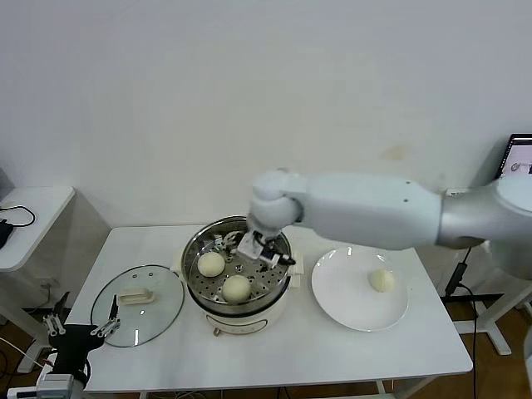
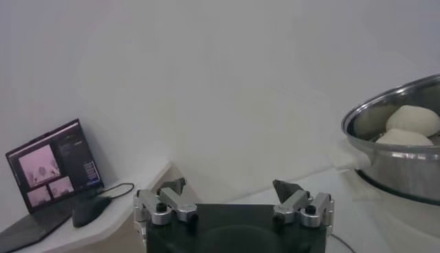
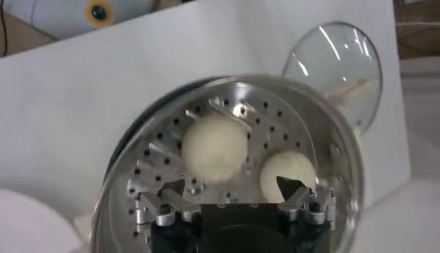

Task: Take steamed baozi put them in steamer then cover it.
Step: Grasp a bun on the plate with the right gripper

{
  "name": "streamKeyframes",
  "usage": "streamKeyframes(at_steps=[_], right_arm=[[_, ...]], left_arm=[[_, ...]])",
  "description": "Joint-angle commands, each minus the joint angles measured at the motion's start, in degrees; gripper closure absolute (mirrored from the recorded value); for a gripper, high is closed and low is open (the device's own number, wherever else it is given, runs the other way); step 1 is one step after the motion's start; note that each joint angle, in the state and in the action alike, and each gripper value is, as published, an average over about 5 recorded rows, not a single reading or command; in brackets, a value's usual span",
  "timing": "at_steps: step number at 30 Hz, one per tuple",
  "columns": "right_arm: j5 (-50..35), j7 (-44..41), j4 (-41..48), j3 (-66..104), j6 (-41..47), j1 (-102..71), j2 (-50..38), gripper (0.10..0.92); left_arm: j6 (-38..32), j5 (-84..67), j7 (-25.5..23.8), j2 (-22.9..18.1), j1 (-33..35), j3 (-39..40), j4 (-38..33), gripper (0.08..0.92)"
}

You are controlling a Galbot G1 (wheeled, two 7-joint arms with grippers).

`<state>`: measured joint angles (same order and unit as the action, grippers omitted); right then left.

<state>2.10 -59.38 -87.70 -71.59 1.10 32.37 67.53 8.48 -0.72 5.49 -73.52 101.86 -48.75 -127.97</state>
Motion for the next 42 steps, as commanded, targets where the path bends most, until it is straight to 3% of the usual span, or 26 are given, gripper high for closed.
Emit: streamKeyframes(at_steps=[1, 10, 17, 27, 42], right_arm=[[-3.94, -4.49, -3.48, 2.81, 11.02, 3.42, -15.17, 0.203], [0.28, -5.26, -7.71, 7.53, 17.73, -2.93, -33.85, 0.203], [6.26, -4.48, -2.45, 16.45, 15.42, -16.60, -40.13, 0.203], [13.20, -4.36, 10.26, 37.52, 12.83, -40.51, -36.65, 0.203], [16.90, -4.53, 22.68, 41.10, 10.76, -43.22, -24.80, 0.203]], left_arm=[[-0.02, 0.24, -0.07, 0.87, -0.31, 0.88, 0.27, 0.177], [0.02, 0.30, -0.17, 2.30, -0.92, 1.51, 0.35, 0.177], [0.29, 0.76, -0.25, 2.34, -0.73, 1.78, -0.17, 0.177], [1.03, 2.03, -0.63, 2.28, 0.41, 1.50, -1.11, 0.177], [1.02, 2.02, -0.63, 1.87, 0.96, 0.89, -1.14, 0.177]])
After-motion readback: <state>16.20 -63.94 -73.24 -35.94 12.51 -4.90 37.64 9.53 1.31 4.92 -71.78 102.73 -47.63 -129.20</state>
